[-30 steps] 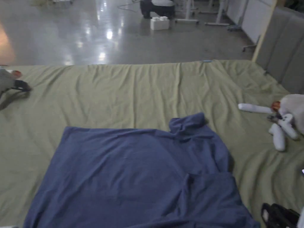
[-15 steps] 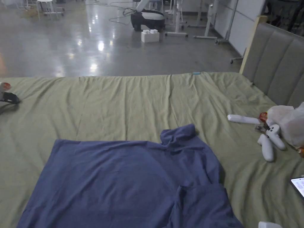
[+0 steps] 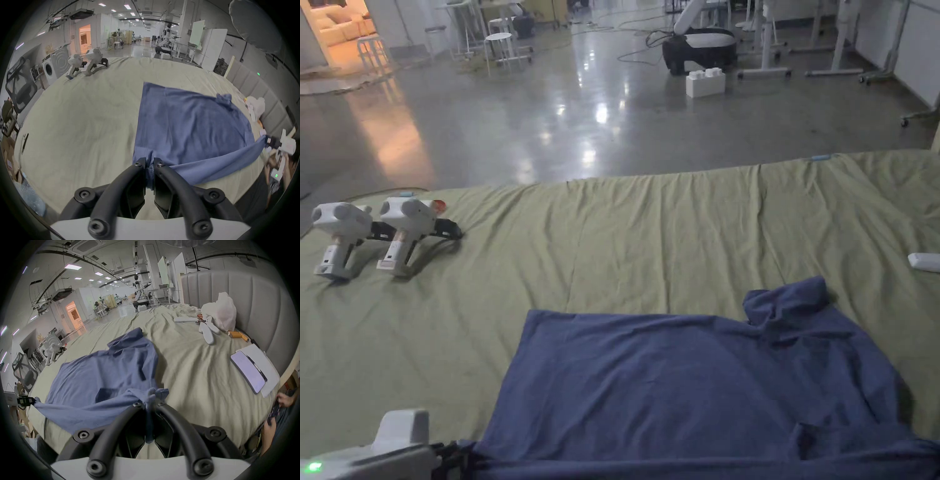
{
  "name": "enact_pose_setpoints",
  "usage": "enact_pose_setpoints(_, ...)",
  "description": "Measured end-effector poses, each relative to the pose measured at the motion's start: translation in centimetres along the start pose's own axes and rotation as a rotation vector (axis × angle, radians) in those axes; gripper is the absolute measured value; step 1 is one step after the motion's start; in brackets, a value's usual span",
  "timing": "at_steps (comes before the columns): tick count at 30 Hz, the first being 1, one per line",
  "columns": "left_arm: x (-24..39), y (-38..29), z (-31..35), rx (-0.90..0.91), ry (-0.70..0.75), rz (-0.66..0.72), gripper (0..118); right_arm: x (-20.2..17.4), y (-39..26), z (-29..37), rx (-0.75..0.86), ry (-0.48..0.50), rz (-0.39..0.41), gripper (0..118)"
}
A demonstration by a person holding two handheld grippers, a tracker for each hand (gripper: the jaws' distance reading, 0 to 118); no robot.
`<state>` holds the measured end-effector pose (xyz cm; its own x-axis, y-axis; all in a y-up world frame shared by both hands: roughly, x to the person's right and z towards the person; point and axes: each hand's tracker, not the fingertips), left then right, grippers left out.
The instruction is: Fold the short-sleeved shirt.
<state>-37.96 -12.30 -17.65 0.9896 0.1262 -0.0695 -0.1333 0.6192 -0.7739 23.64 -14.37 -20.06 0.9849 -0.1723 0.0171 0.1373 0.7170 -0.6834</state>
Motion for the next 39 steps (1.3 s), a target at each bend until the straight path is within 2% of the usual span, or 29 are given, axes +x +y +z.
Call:
enact_pose_setpoints(2, -0.2, 2.7, -2.1, 0.004, -0.031, 0.089, 5, -0.4, 1.9, -1.9, -0.002, -0.004, -0.011, 5)
enact_pose_setpoints(6, 0.3, 7.3, -7.1, -0.044, 0.028, 0.039, 5, -1.5, 5.1, -6.4, -0.025, -0.024, -0.009, 5)
enact_pose_setpoints(10, 0.3, 10.3, -10.9, -0.060, 0.026, 0.074, 5, -2.2, 7.1, -10.1, -0.075, -0.090, 0.063, 5)
enact_pose_setpoints(15, 0.1, 11.6, -13.7, -0.058, 0.041, 0.100, 7, -1.9, 7.5, -12.9, -0.136, -0.107, 0.082, 5)
enact_pose_setpoints(16, 0.0, 11.7, -14.1, -0.043, 0.049, 0.109, 19, -1.9, 7.3, -13.2, -0.138, -0.106, 0.080, 7)
enact_pose_setpoints(17, 0.0, 11.5, -14.1, -0.025, 0.074, 0.128, 36, -1.9, 7.0, -13.4, -0.137, -0.112, 0.075, 16)
enact_pose_setpoints(18, 0.0, 11.5, -14.1, -0.020, 0.104, 0.132, 56, -1.9, 6.8, -13.5, -0.141, -0.122, 0.078, 35)
enact_pose_setpoints(19, 0.0, 11.3, -13.6, -0.013, 0.097, 0.128, 74, -1.6, 6.7, -13.5, -0.146, -0.135, 0.088, 62)
enact_pose_setpoints(20, 0.1, 11.1, -12.5, 0.039, 0.076, 0.120, 77, -1.4, 6.6, -12.8, -0.140, -0.137, 0.091, 71)
enact_pose_setpoints(25, 2.6, 8.6, -2.1, 0.393, 0.004, 0.013, 77, 0.1, 6.3, -6.8, 0.046, -0.002, 0.029, 71)
enact_pose_setpoints(31, 7.9, 3.8, 10.8, 0.734, 0.100, -0.155, 77, -3.1, 5.4, 4.4, 0.329, 0.123, 0.038, 71)
enact_pose_setpoints(36, 11.6, -0.8, 17.6, 0.851, 0.120, -0.151, 76, -7.0, 3.4, 12.7, 0.521, 0.210, 0.108, 71)
enact_pose_setpoints(39, 13.2, -2.8, 20.3, 0.907, 0.123, -0.149, 66, -9.4, 2.3, 16.3, 0.576, 0.210, 0.180, 70)
